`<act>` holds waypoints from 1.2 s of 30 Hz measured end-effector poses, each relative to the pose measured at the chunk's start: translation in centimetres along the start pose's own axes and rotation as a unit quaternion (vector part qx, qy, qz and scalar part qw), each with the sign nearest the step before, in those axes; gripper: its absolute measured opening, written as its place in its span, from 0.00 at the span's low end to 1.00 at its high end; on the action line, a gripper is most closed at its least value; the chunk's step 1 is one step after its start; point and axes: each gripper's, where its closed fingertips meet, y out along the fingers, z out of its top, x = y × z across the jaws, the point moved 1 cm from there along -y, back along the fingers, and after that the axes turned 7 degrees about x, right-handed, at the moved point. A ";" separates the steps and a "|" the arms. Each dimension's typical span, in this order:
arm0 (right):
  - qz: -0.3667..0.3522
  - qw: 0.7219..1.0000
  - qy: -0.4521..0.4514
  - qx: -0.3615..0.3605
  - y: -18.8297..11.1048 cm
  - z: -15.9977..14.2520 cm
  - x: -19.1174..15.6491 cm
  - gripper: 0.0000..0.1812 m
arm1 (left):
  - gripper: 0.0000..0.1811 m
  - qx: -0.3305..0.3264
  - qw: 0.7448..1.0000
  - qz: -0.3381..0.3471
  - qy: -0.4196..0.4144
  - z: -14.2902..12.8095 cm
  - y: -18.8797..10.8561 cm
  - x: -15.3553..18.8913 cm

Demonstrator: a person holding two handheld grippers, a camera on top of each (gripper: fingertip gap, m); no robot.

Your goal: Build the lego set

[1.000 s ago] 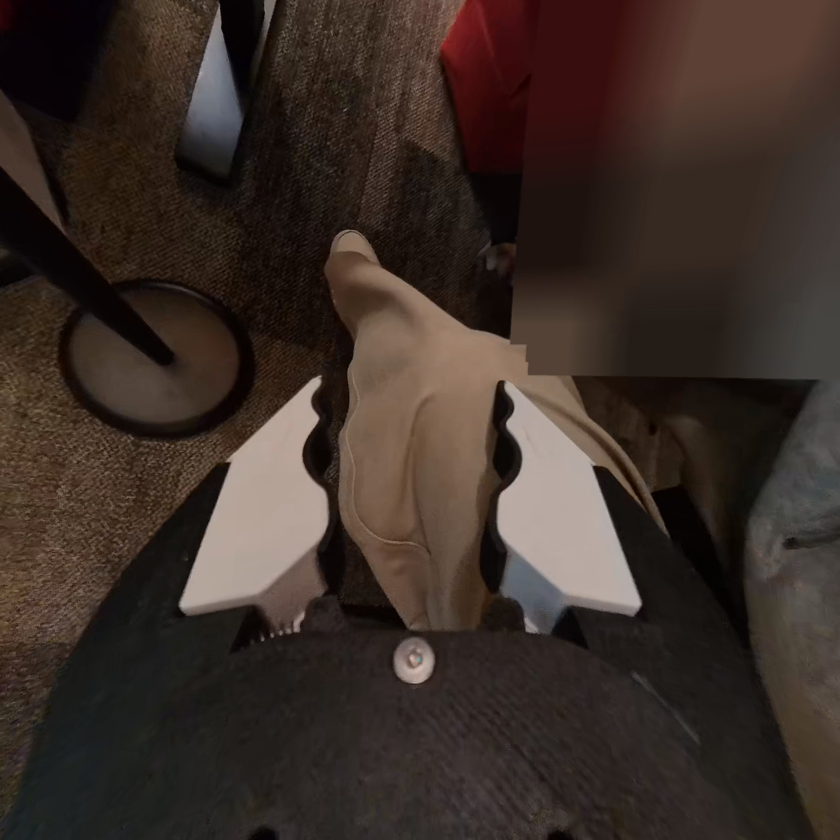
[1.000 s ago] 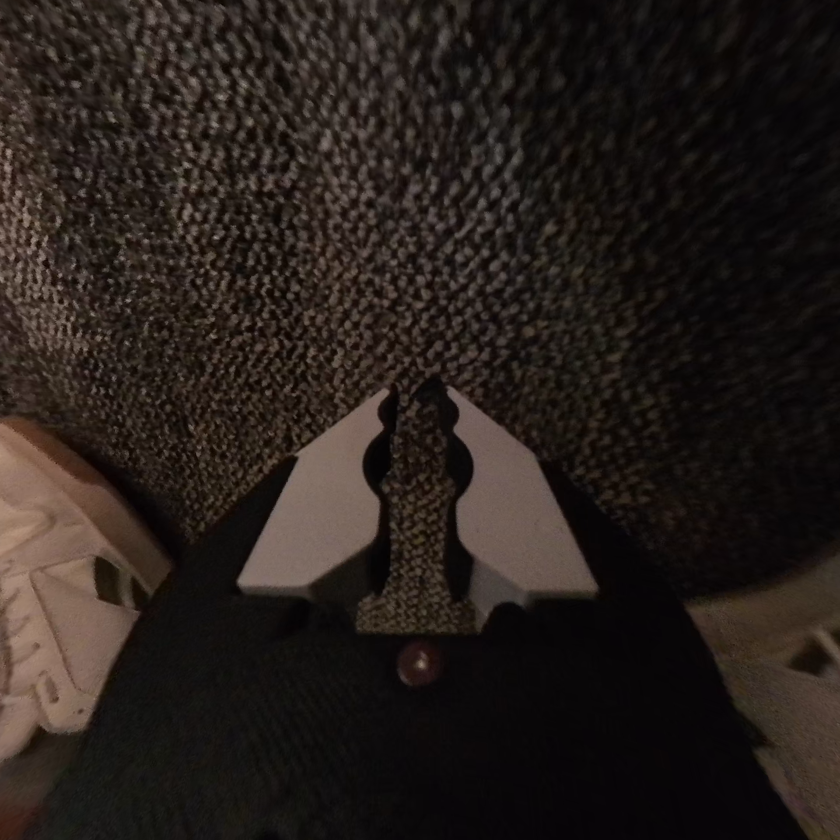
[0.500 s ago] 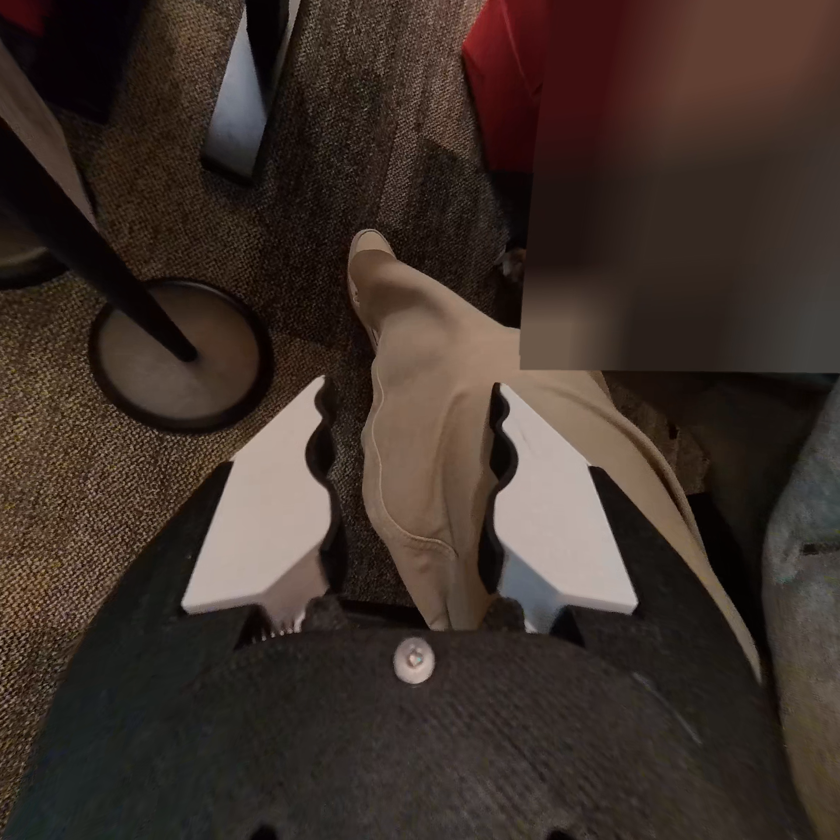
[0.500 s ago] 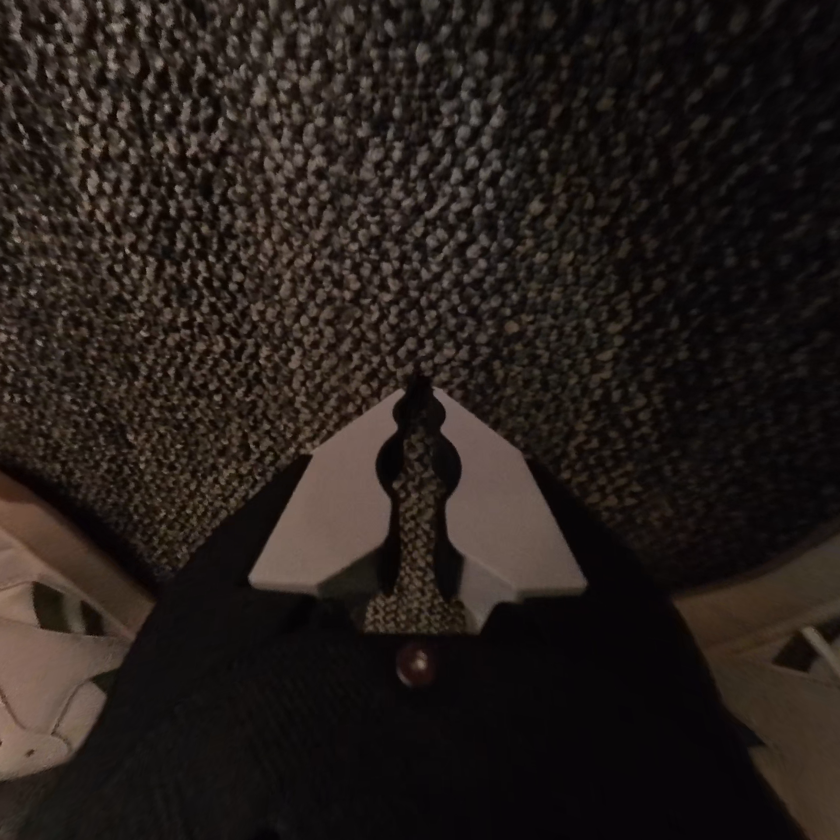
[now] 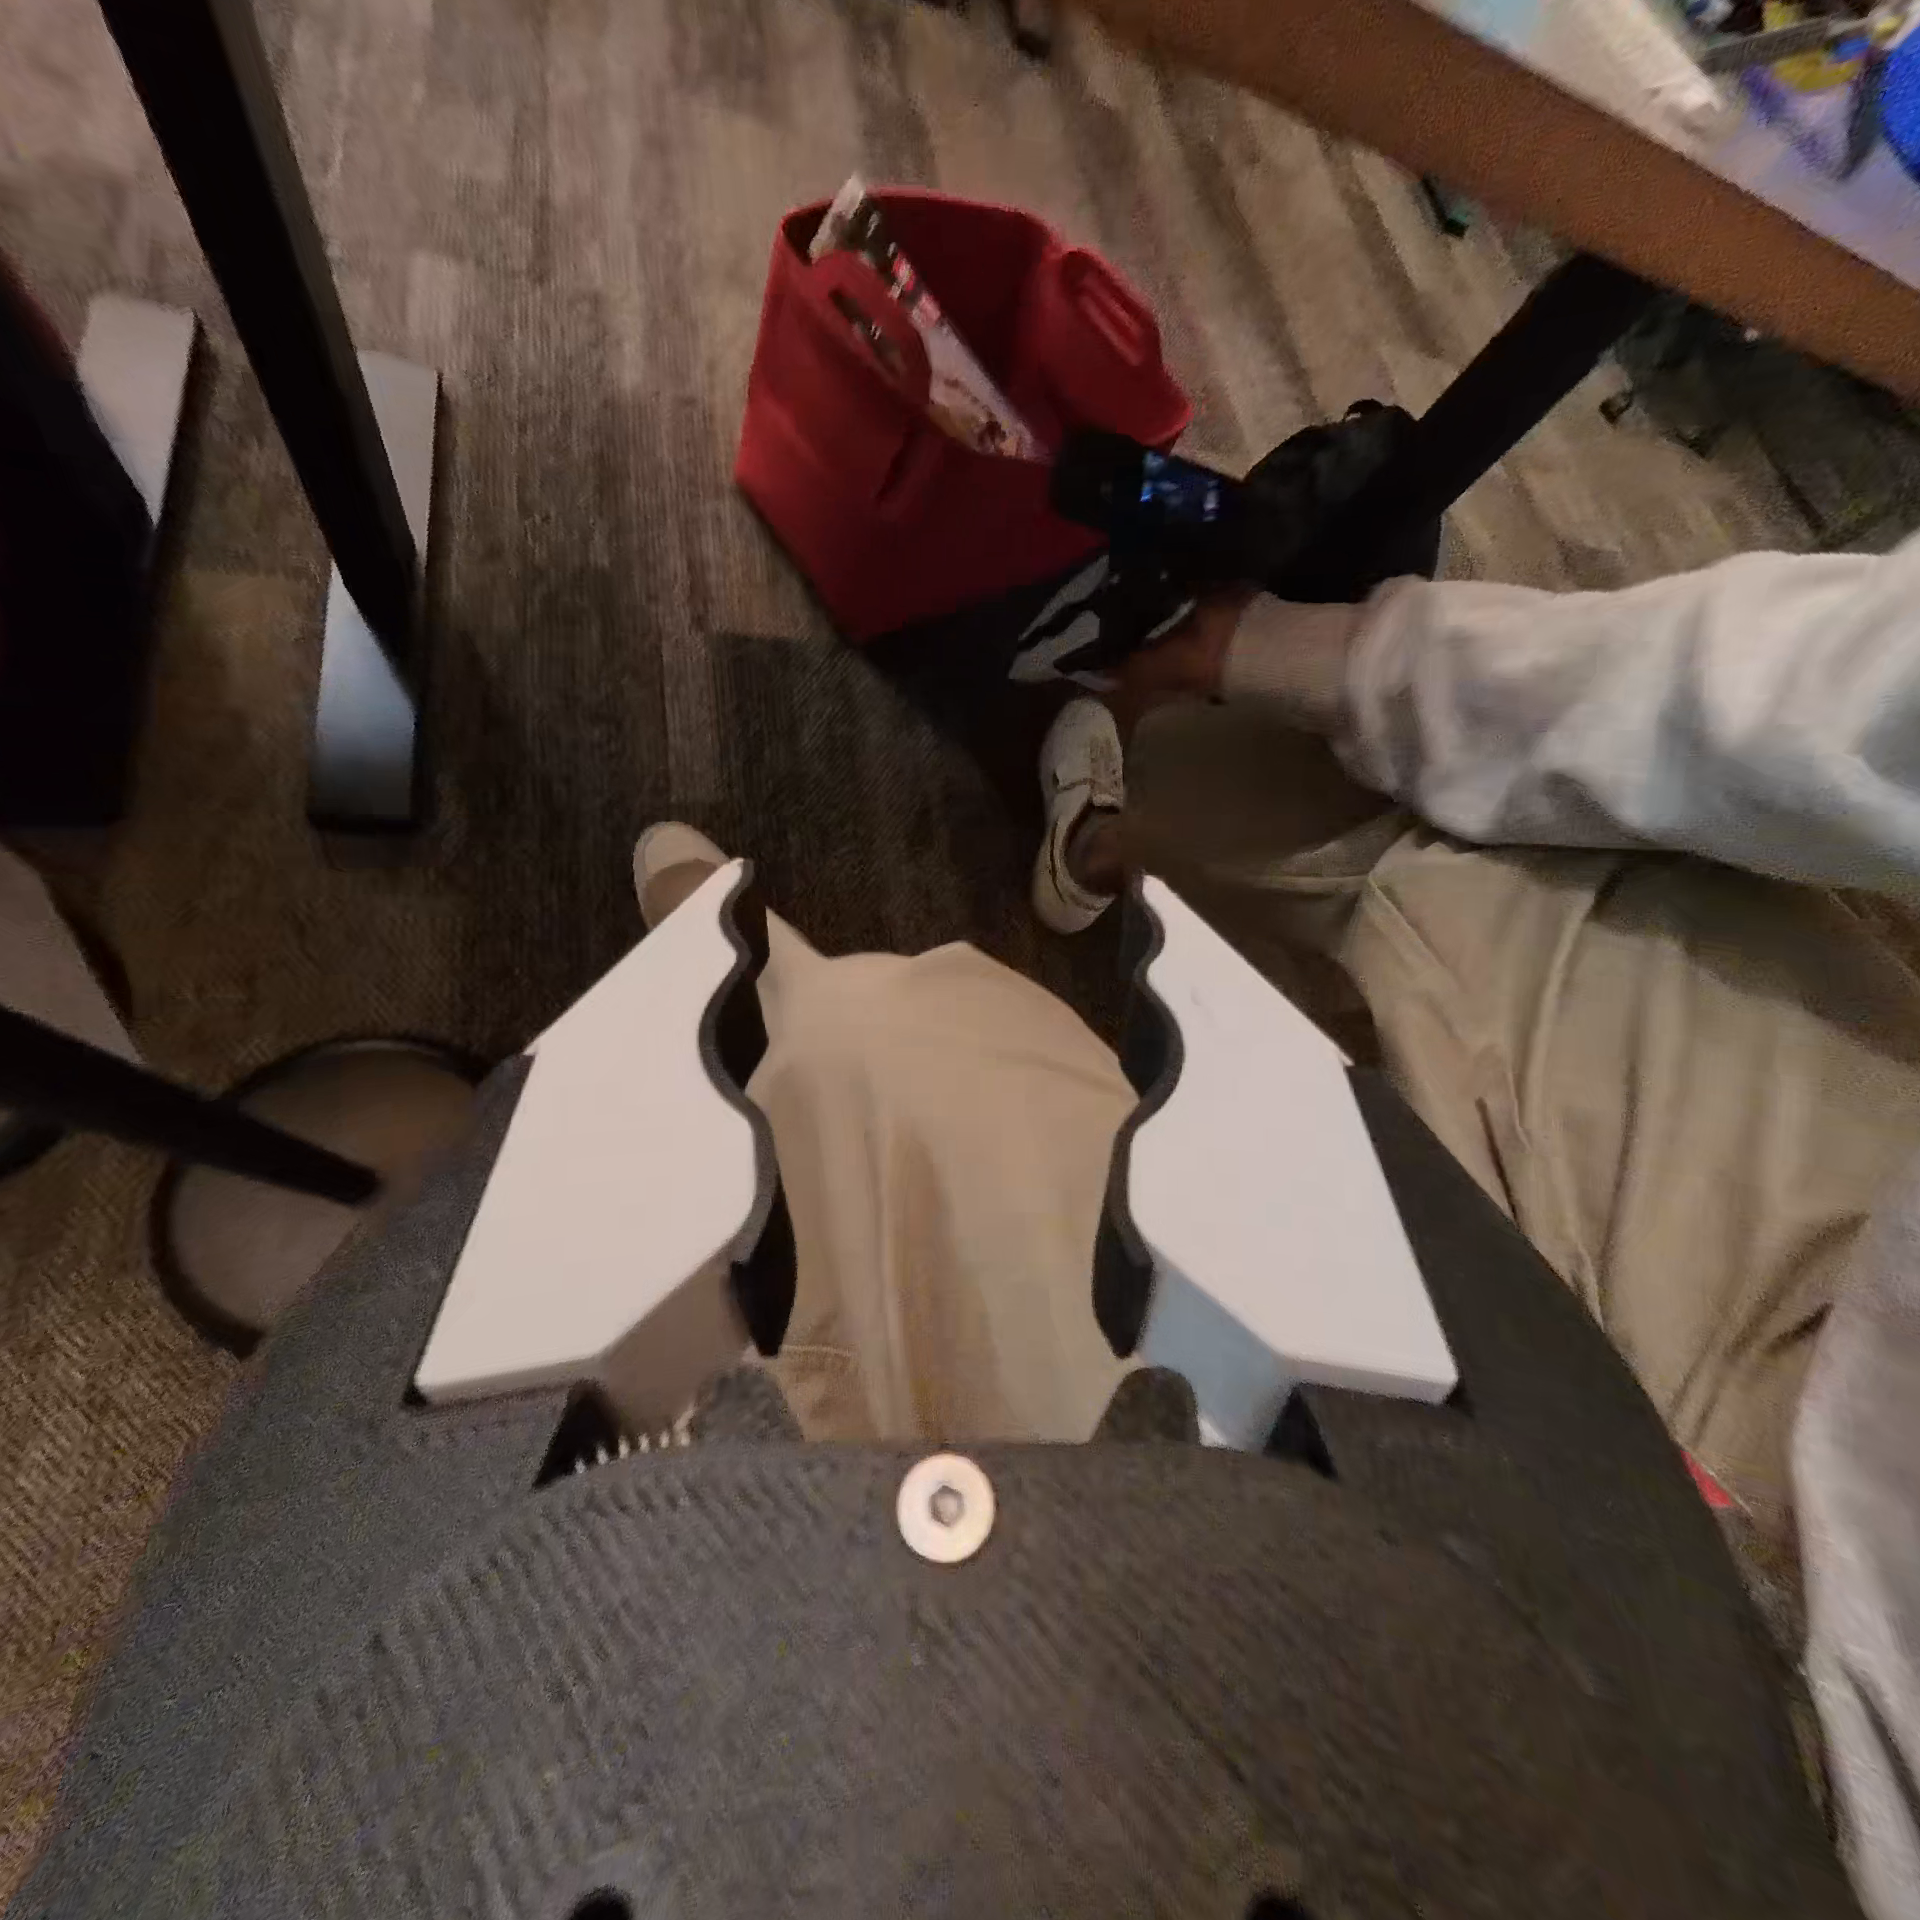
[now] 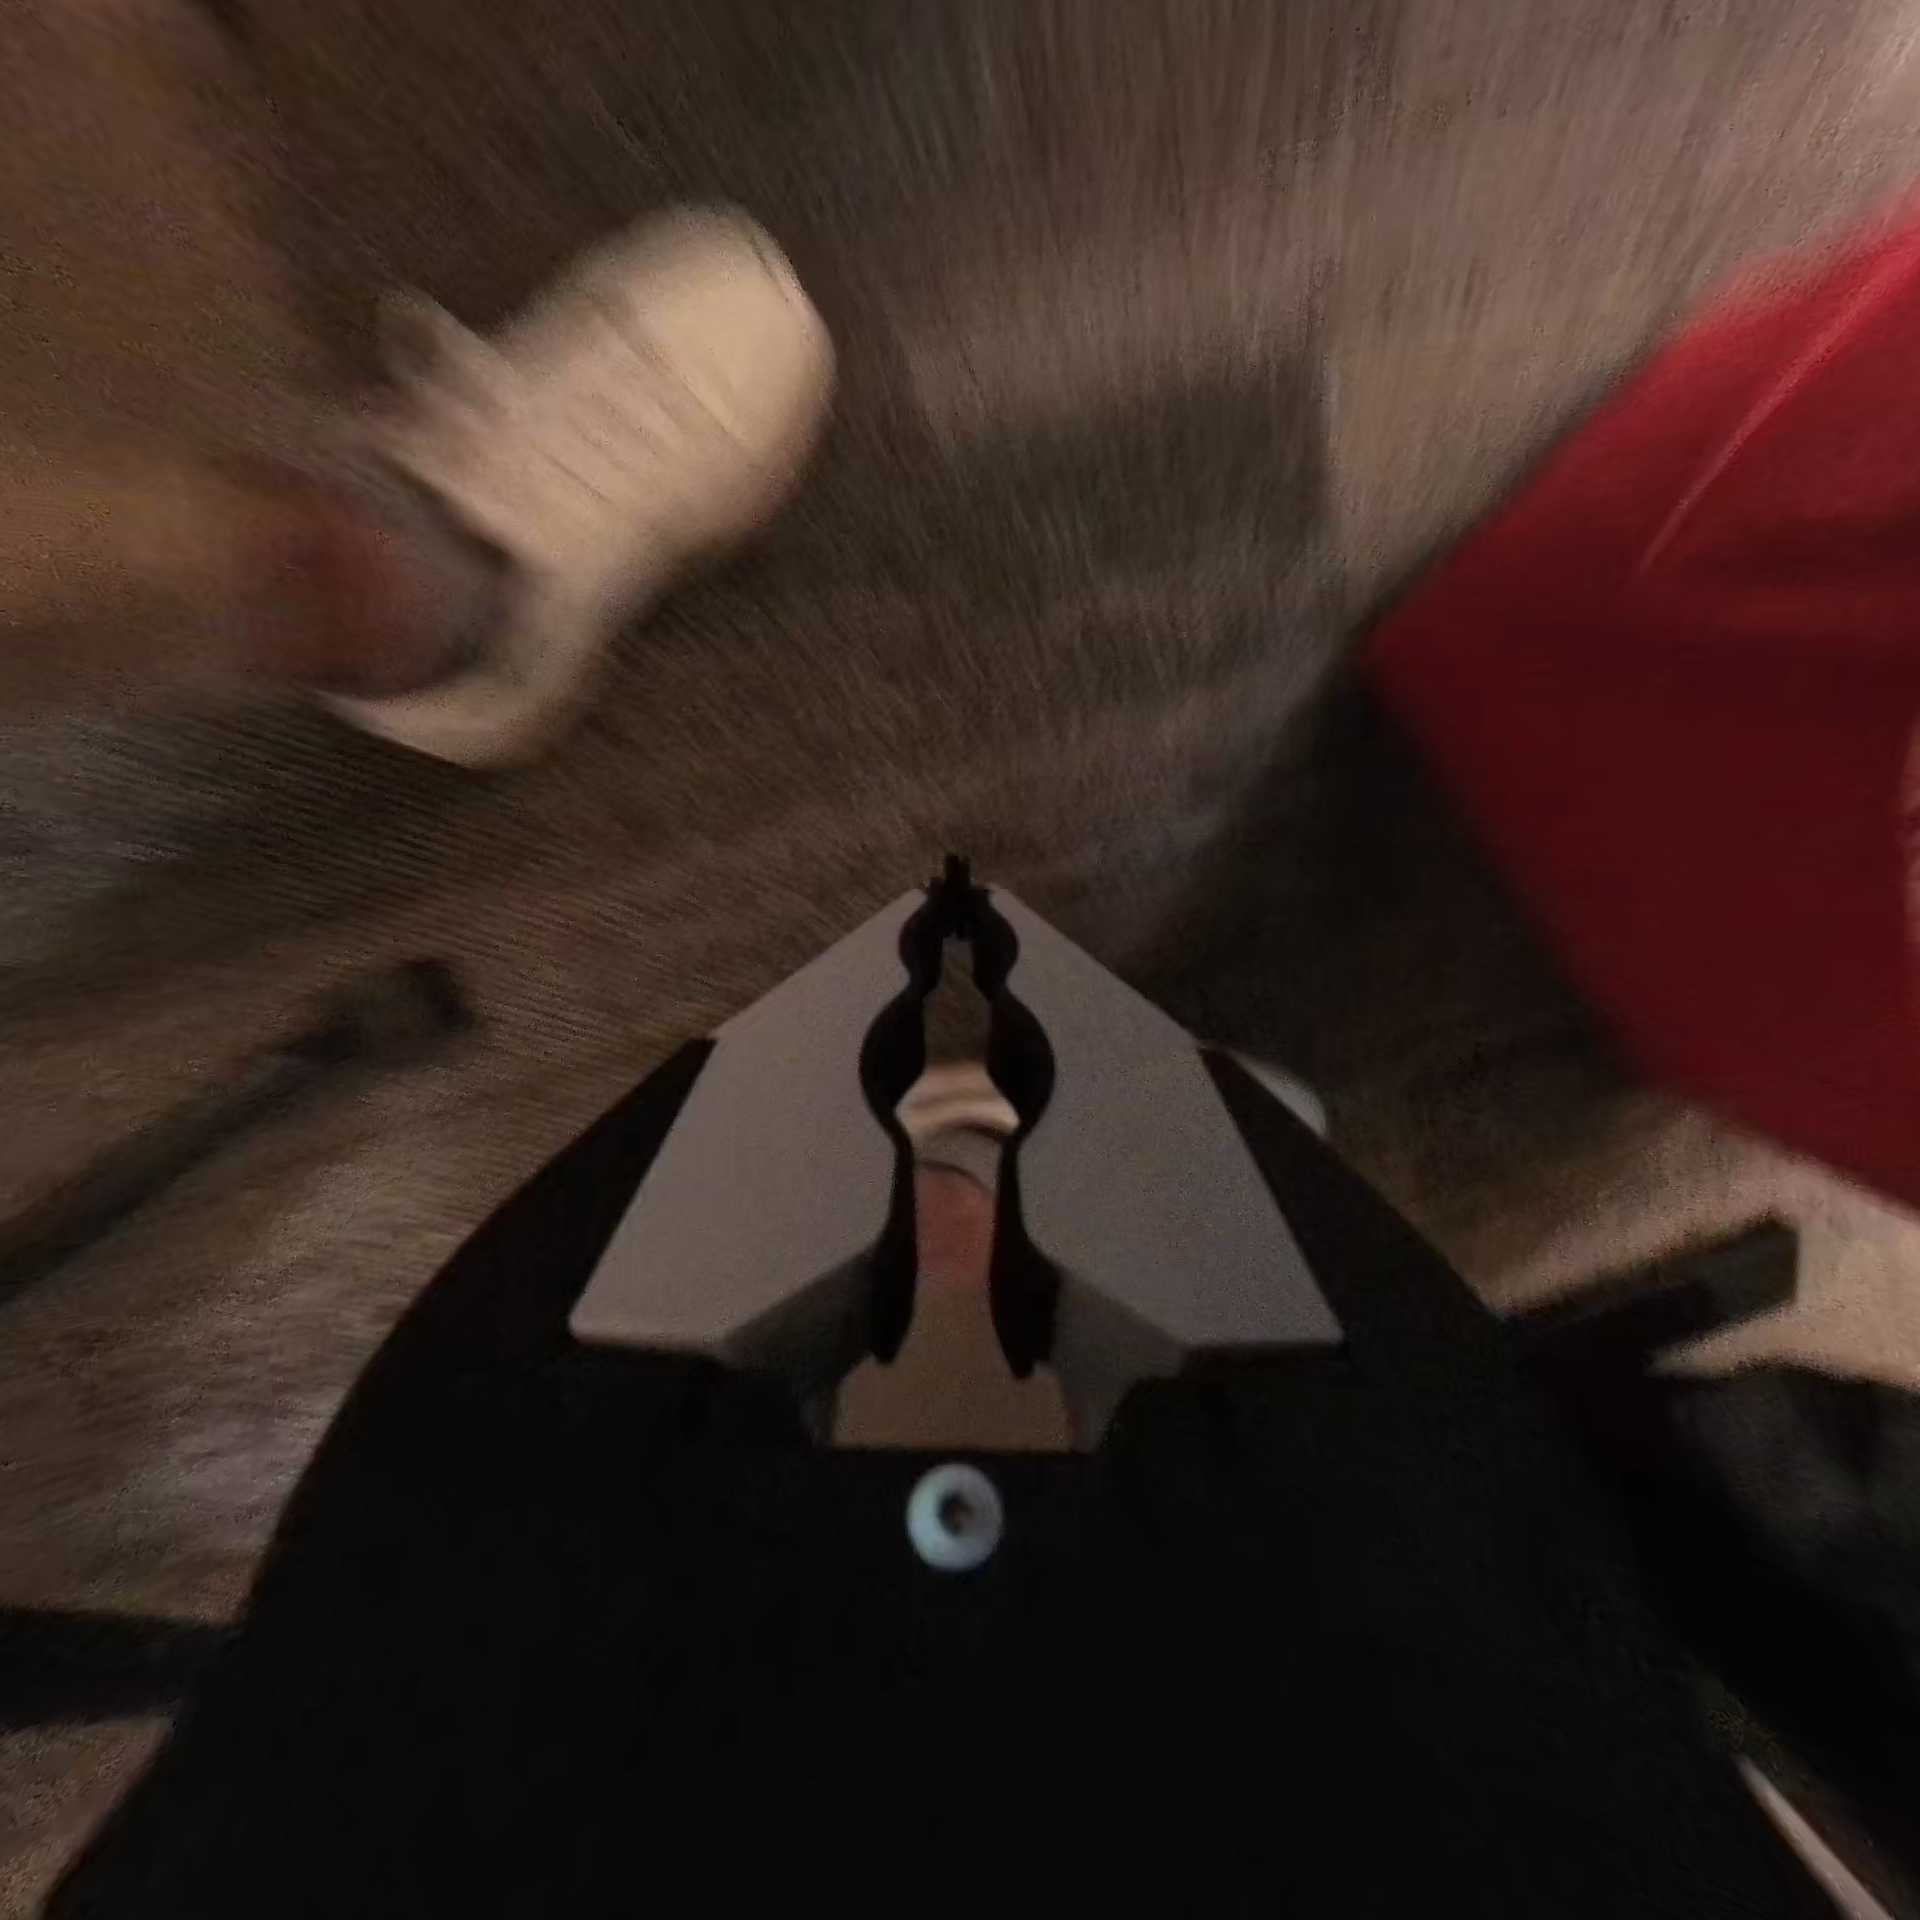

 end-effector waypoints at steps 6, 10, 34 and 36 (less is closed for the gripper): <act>0.070 0.974 0.016 0.214 -17.2 5.2 -14.1 0.02 | 0.38 0.031 0.996 -0.033 0.074 1.3 -0.2 5.2; 0.101 0.880 0.097 0.454 -30.8 10.4 -18.1 0.01 | 0.38 0.007 0.995 -0.064 0.079 -0.5 1.8 7.5; -0.152 0.736 0.147 0.644 -54.6 2.4 -3.2 0.01 | 0.35 0.109 0.888 -0.432 0.110 15.9 16.5 34.1; -0.176 0.749 0.158 0.619 -54.2 0.7 -2.3 0.01 | 0.35 0.099 0.897 -0.415 0.118 15.2 17.3 34.8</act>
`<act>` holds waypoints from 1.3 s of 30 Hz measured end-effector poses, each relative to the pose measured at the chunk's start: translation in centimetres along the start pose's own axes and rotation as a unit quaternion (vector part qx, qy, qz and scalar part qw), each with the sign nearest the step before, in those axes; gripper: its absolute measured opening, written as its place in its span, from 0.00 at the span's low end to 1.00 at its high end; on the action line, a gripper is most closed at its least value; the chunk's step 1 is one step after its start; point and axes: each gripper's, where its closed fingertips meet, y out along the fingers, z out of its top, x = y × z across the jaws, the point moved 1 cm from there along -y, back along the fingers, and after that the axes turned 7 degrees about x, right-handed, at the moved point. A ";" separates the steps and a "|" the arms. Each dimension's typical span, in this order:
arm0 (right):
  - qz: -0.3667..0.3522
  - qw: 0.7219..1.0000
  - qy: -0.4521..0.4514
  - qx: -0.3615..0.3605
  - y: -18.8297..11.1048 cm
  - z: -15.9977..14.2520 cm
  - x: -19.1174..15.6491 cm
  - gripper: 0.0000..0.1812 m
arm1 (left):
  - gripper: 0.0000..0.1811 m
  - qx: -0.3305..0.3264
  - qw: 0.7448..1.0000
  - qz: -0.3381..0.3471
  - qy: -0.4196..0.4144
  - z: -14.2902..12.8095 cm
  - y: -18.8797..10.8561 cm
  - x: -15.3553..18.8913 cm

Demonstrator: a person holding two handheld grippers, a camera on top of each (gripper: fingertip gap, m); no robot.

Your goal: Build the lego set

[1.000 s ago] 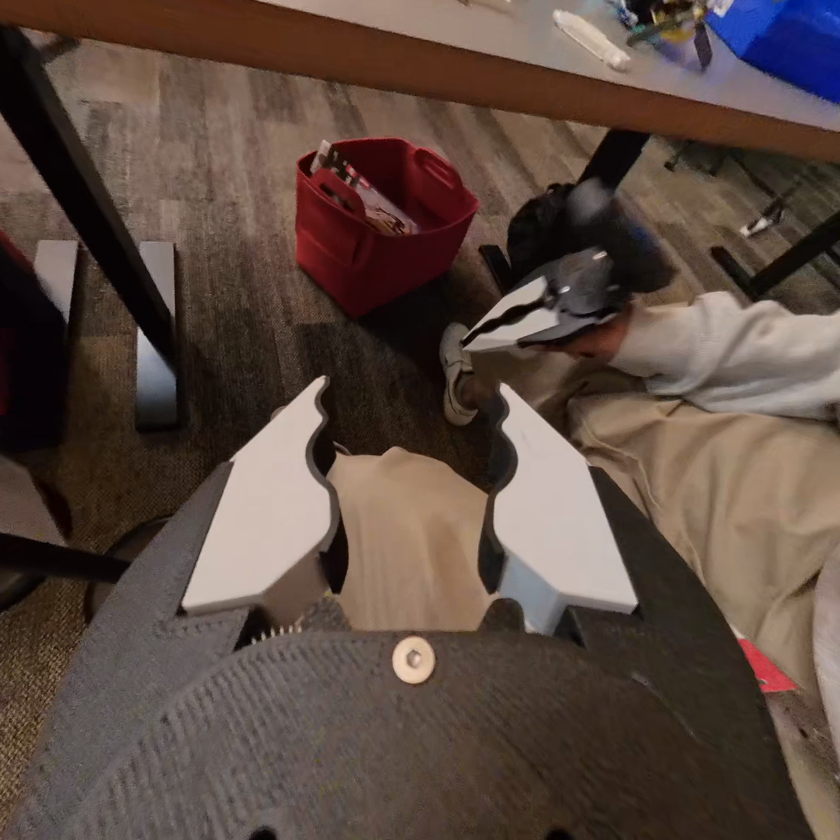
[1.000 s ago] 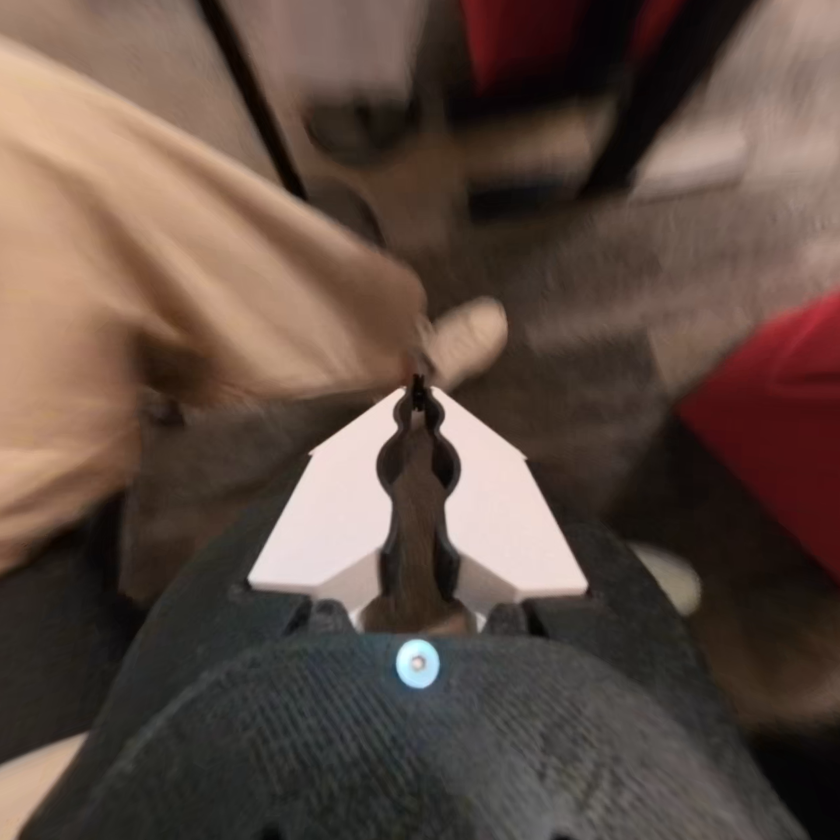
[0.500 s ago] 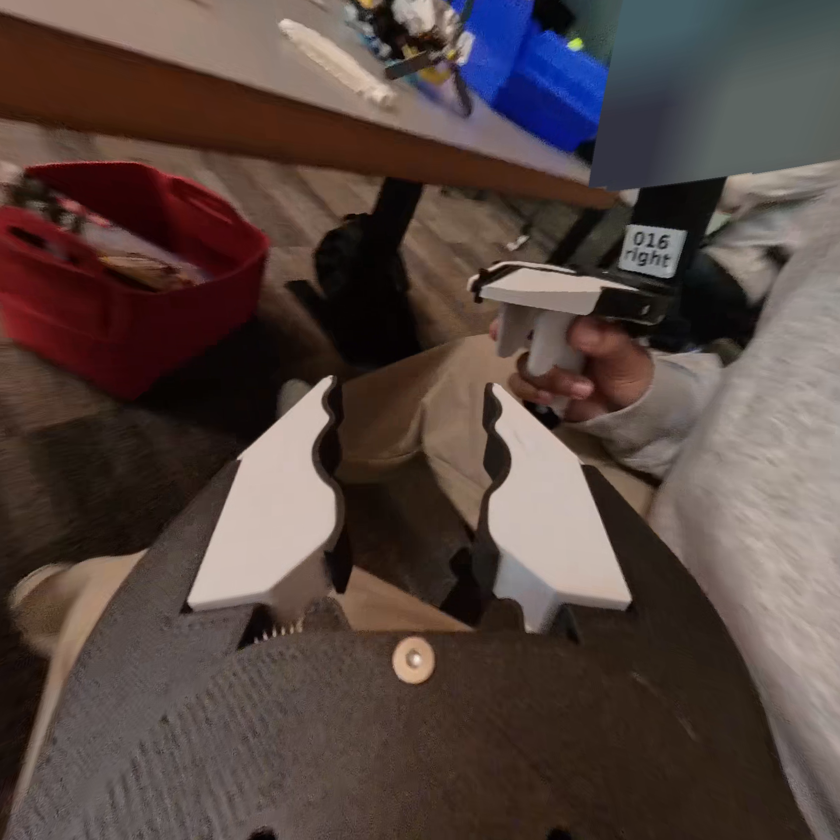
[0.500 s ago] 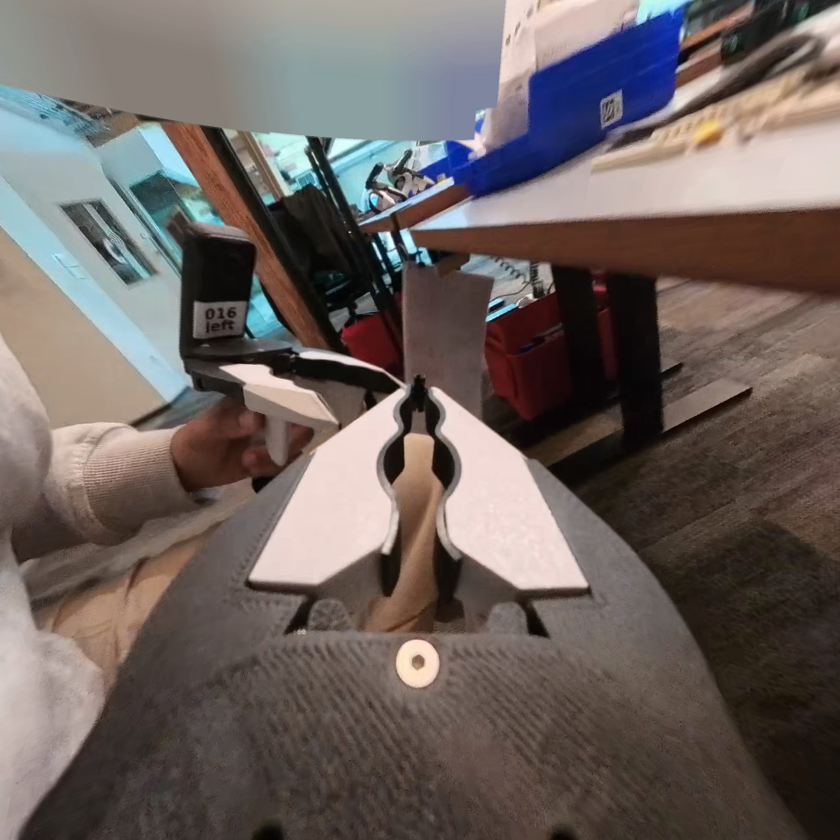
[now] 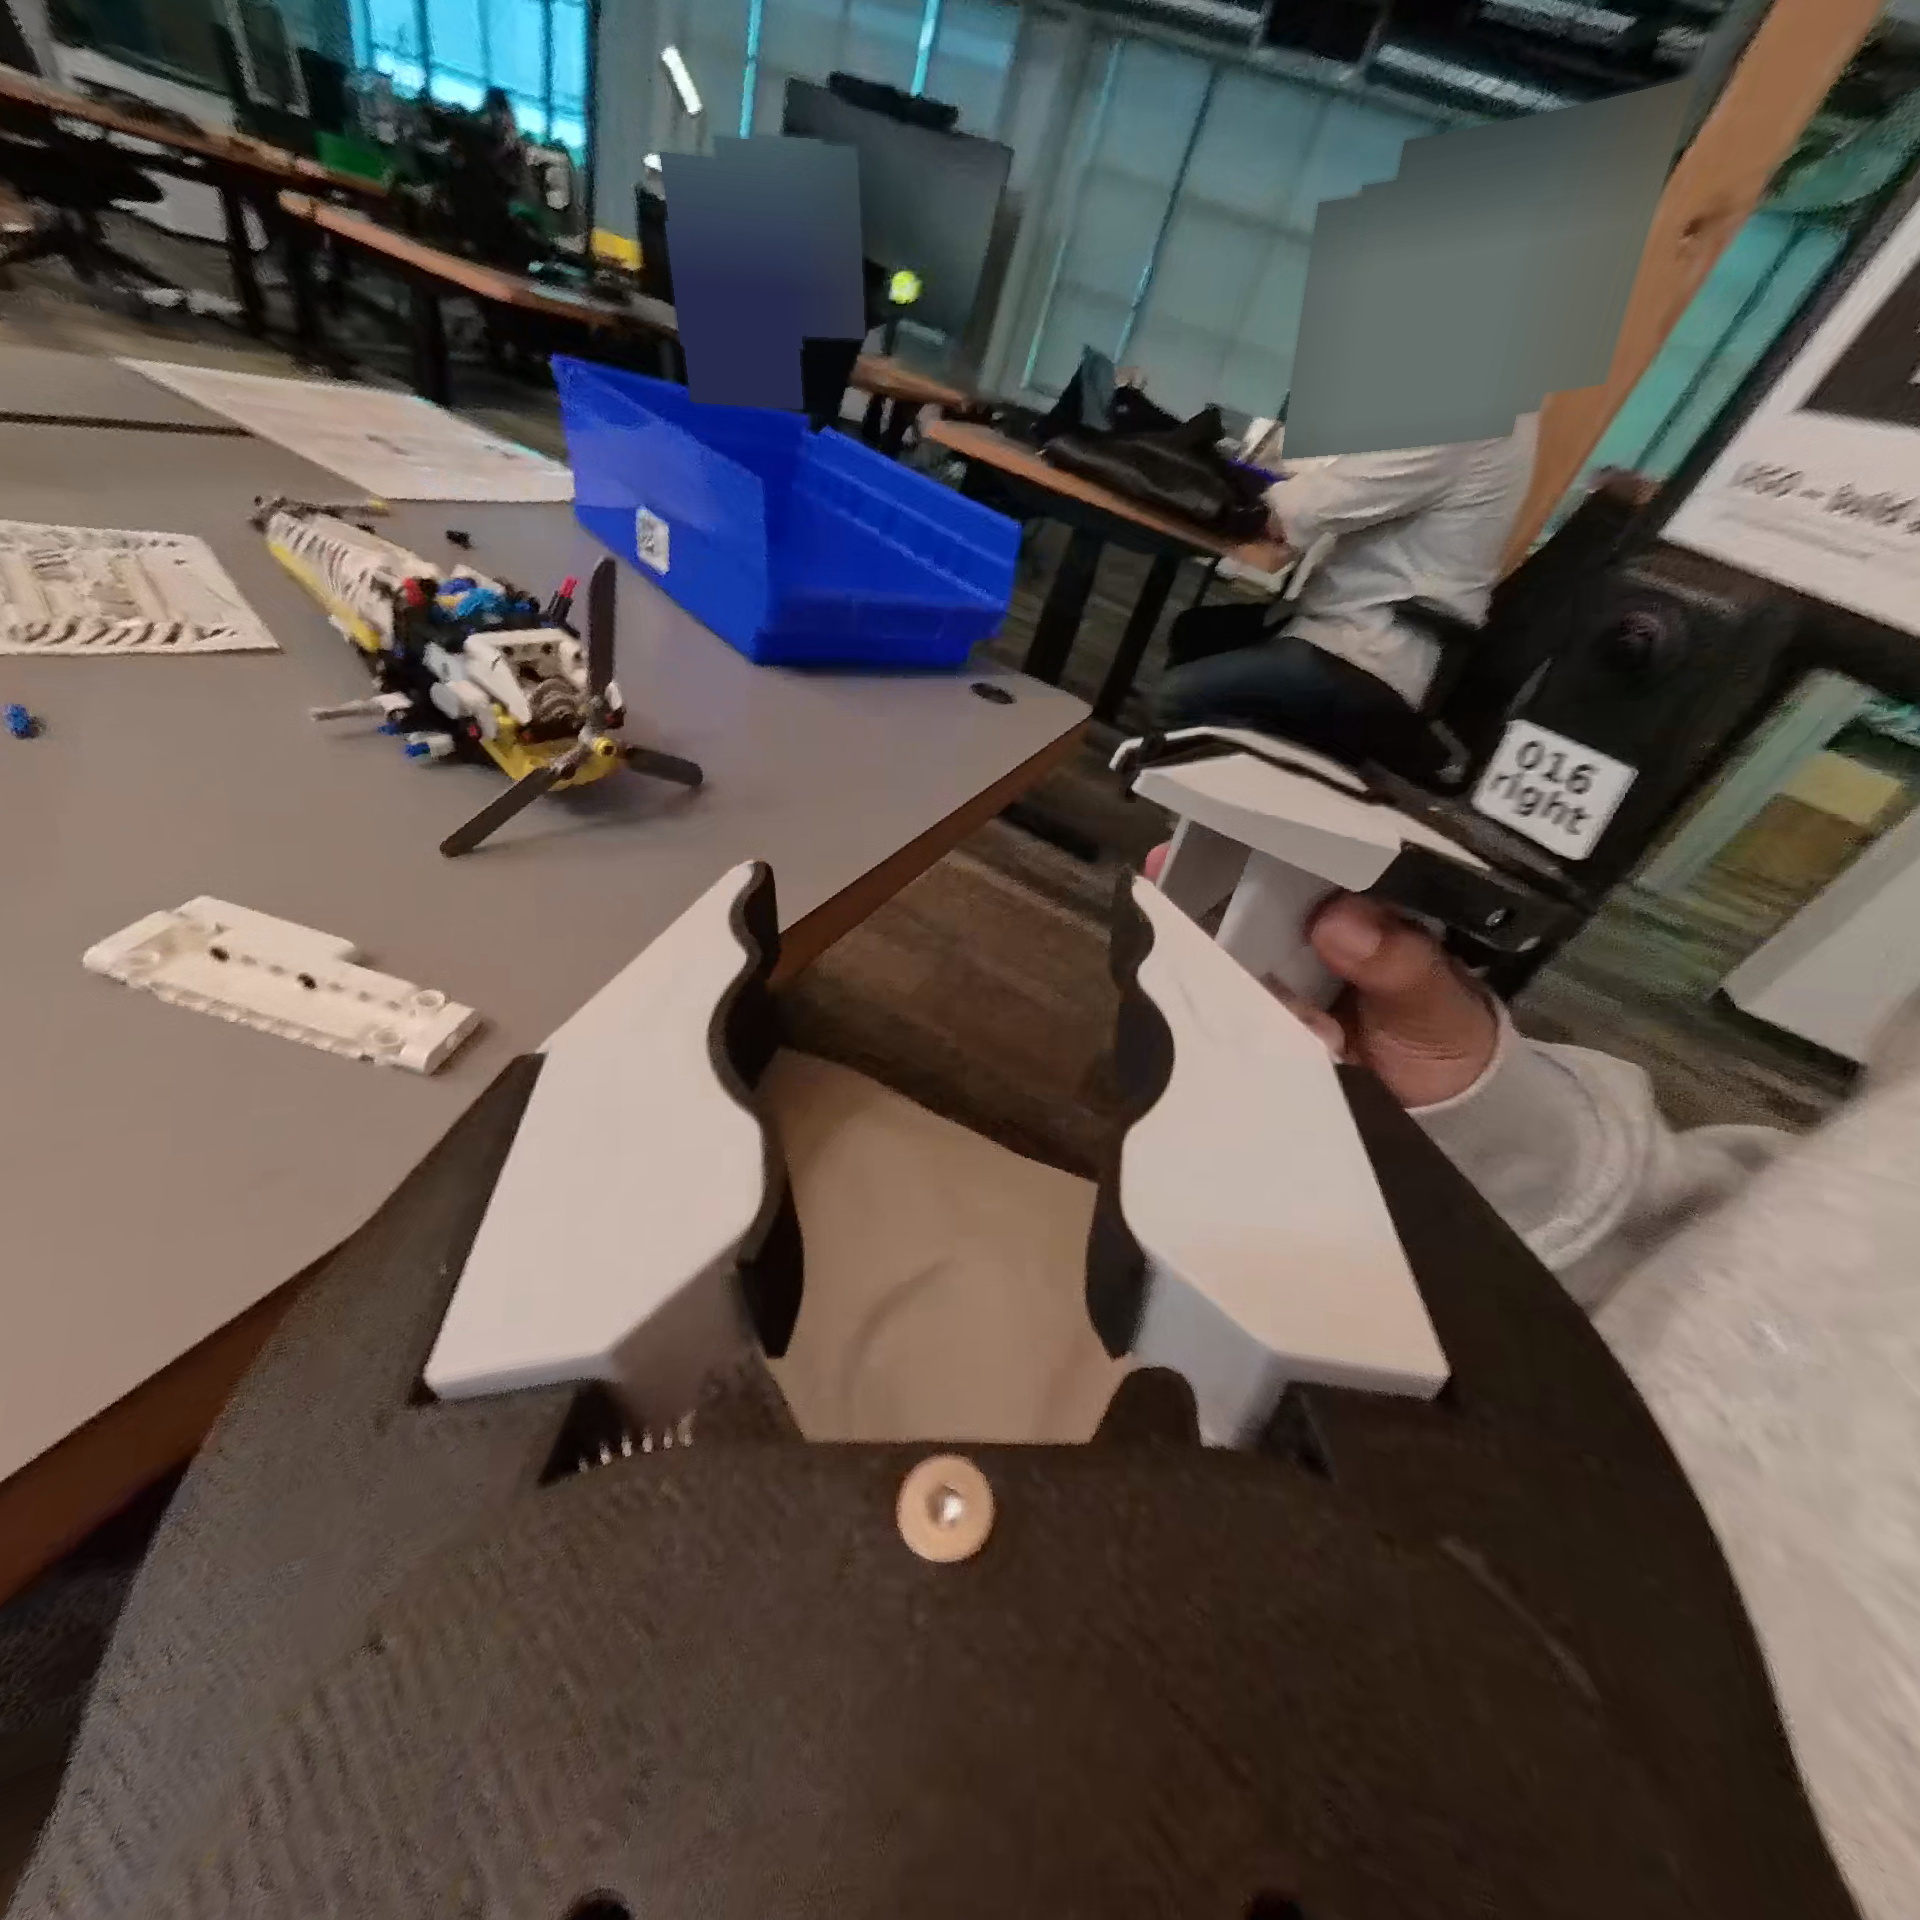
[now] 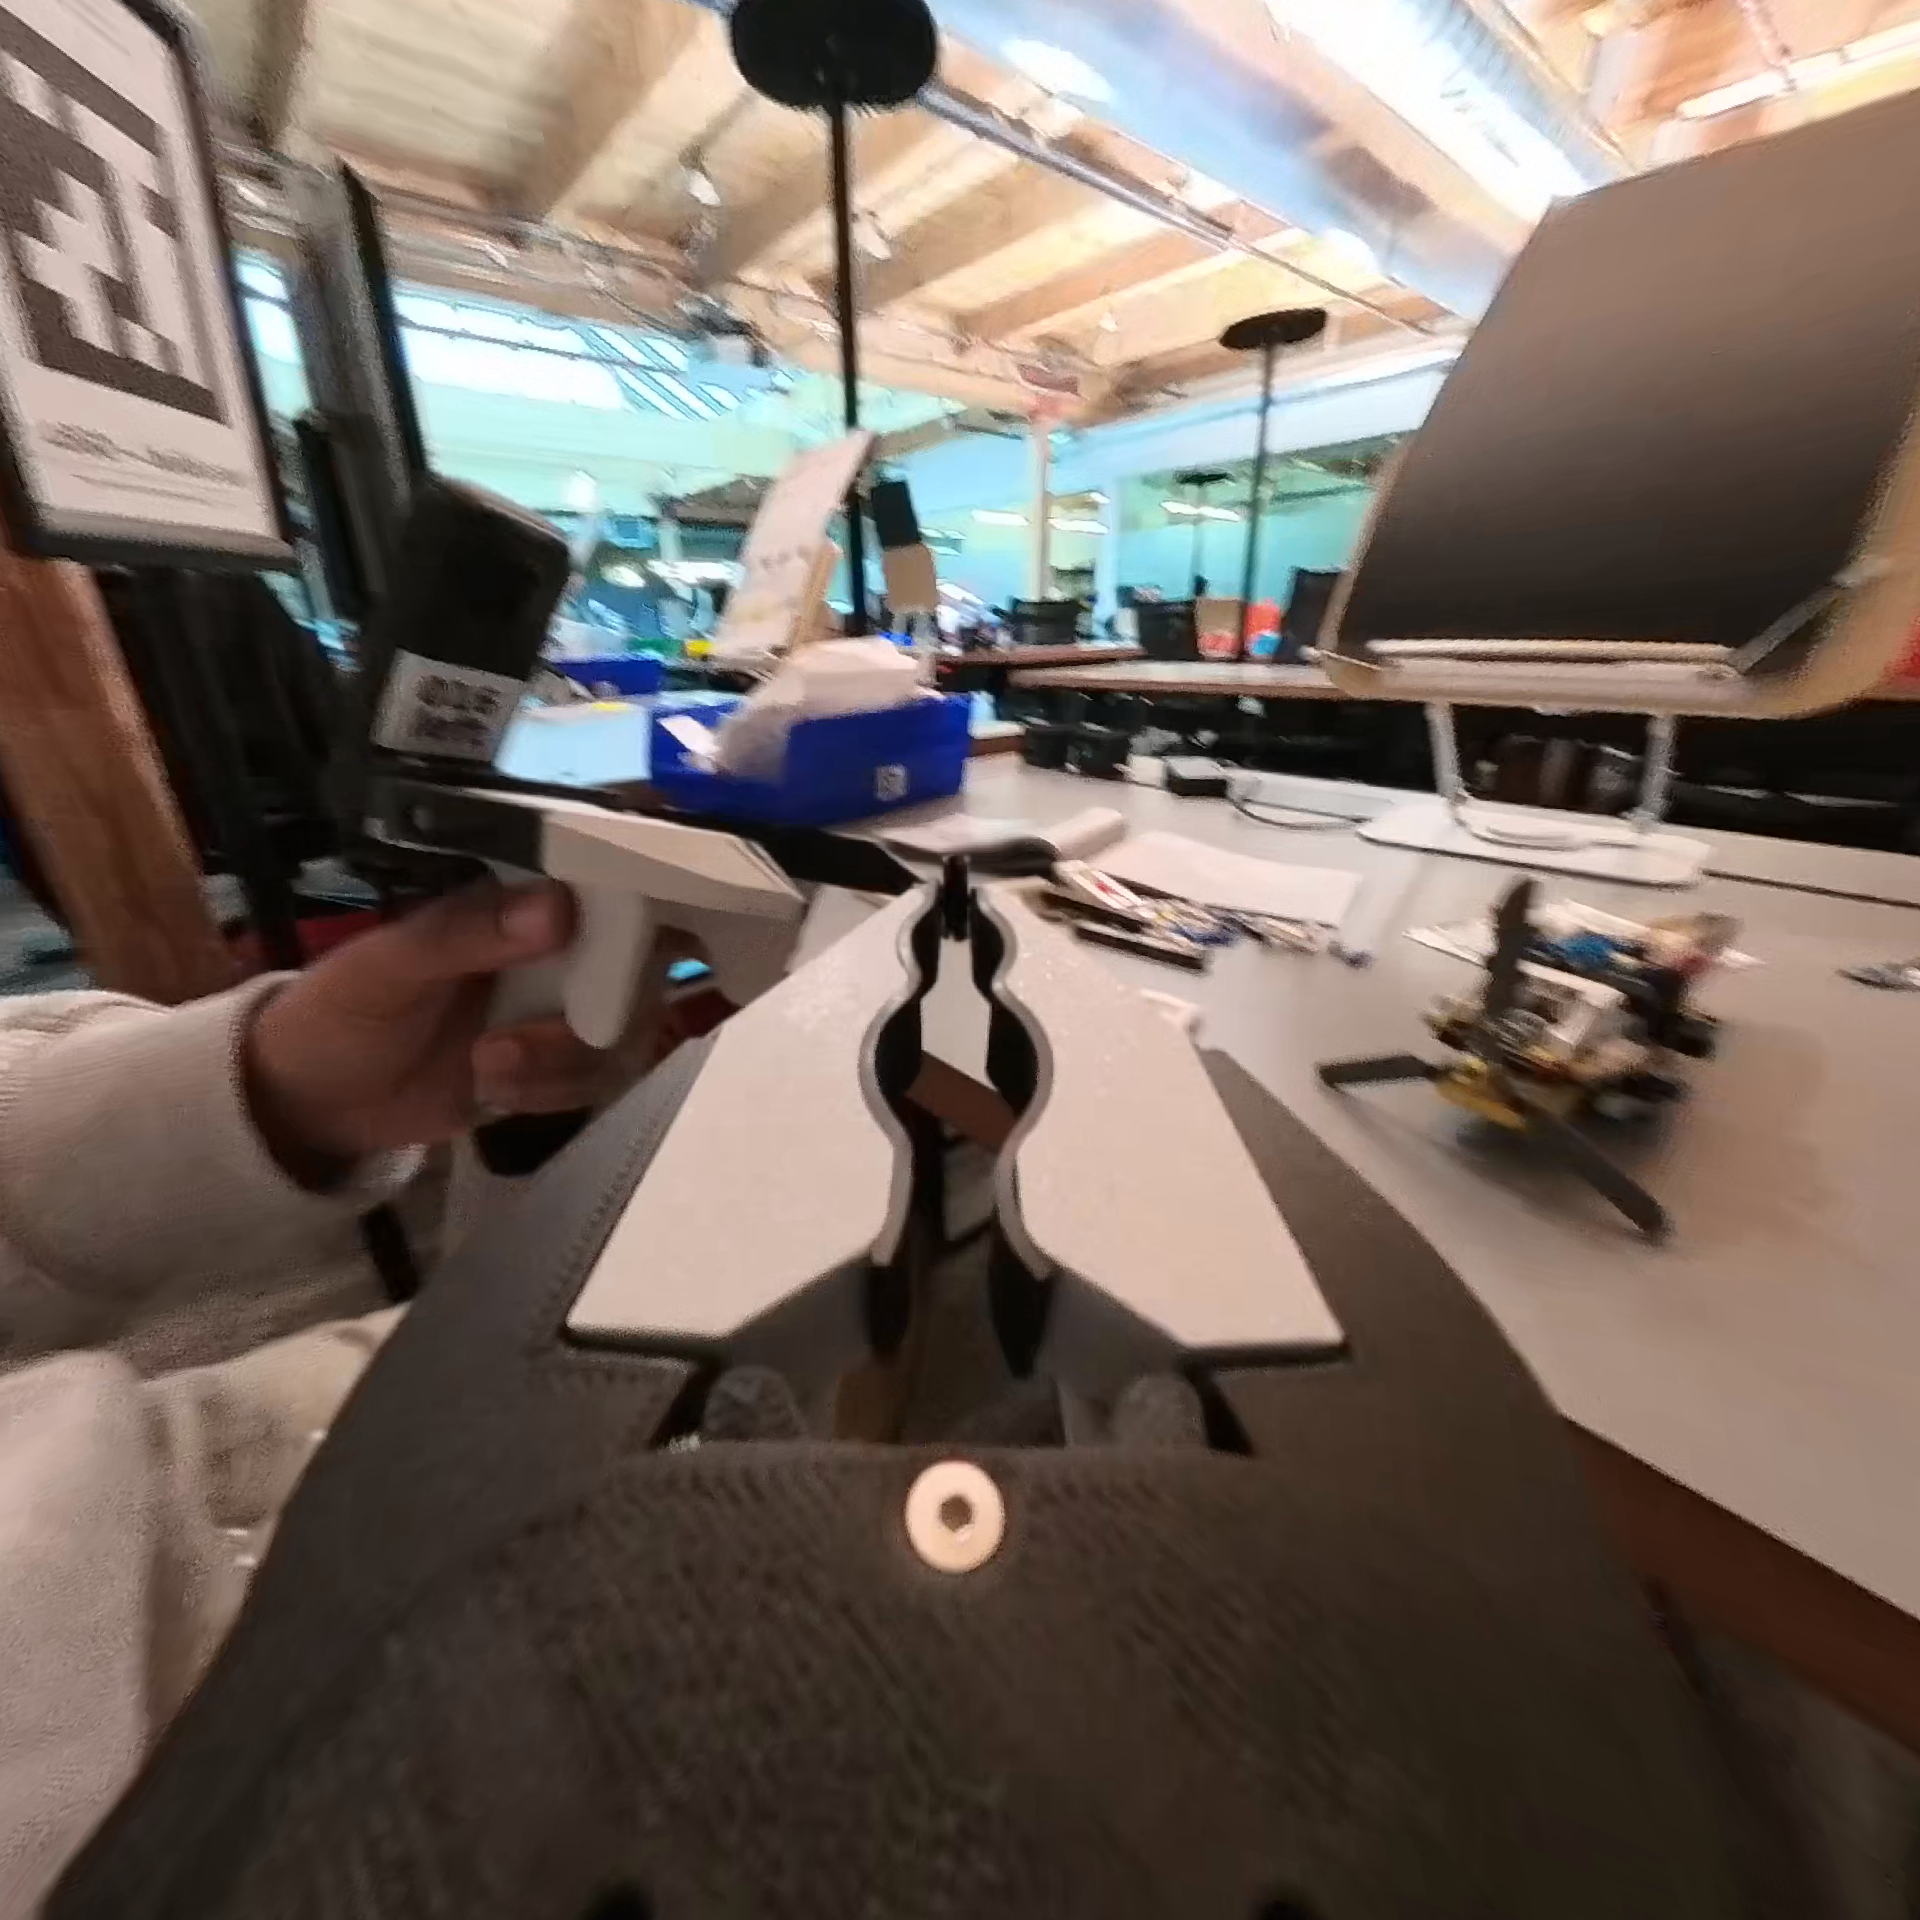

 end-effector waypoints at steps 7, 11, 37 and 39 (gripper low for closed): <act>-0.051 0.996 -0.003 -0.077 -0.8 -5.3 3.1 0.01 | 0.34 -0.080 0.991 0.091 0.047 -6.5 -0.7 -3.7; -0.041 0.989 -0.036 -0.134 2.5 -7.8 5.0 0.01 | 0.26 -0.083 0.974 0.199 0.069 -6.1 -1.5 -9.1; 0.037 0.908 -0.130 -0.396 8.4 -14.6 9.6 0.09 | 0.30 -0.187 0.953 0.179 0.155 -4.7 2.1 -14.7; 0.036 0.907 -0.145 -0.394 8.3 -14.7 9.7 0.09 | 0.33 -0.175 0.965 0.155 0.118 -4.8 2.5 -13.8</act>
